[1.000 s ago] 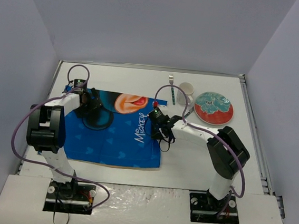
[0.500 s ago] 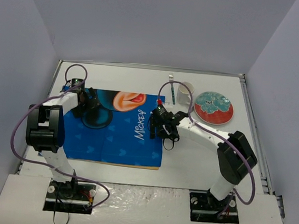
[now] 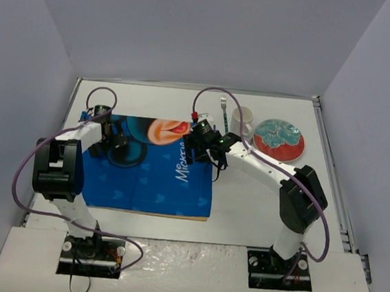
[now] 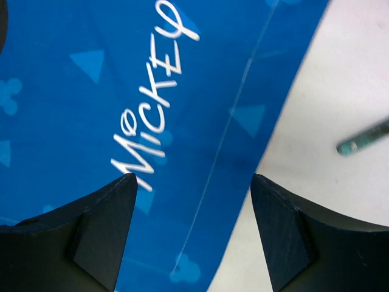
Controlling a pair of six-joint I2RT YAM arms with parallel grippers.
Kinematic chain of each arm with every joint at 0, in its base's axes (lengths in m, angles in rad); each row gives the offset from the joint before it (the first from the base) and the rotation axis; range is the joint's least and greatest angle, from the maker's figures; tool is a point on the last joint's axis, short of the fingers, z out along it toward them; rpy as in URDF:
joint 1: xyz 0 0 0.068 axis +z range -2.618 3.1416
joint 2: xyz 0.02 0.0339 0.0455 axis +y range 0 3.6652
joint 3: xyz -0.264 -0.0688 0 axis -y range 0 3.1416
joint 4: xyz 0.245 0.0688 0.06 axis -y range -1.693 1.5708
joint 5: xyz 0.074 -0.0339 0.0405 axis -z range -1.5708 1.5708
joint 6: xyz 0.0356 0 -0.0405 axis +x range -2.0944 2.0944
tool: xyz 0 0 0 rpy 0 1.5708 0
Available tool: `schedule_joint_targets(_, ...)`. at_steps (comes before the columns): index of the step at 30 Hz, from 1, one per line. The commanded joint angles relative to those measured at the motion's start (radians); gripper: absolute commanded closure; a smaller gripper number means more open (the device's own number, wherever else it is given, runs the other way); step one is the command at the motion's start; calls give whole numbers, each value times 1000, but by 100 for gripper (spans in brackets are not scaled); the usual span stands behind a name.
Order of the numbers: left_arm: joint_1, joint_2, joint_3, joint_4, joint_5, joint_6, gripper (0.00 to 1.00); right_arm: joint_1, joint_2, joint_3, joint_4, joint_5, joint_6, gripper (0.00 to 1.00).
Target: Set the dinner table for one person
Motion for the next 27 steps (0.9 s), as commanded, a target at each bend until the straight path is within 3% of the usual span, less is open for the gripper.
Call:
schedule_joint_targets(1,18,-10,-42,-11,-20,-19,5,-22,82,44,127,-91,-124,28)
schedule_joint_targets(5,21,-16,-80,-22,-14,-33,5,-18,150,12,229,-152,-142,28)
schedule_joint_targets(13,29,-36,-146,-26,-27,-49,5,-8,175,-99,304,-132,-121,28)
schedule_joint_targets(19,39,-71,-164,-39,-36,-59,5,-9,125,-160,321,-130,-97,28)
schedule_joint_targets(27,39,-117,-123,-61,-55,-45,3,-8,17,-117,307,-122,-86,28)
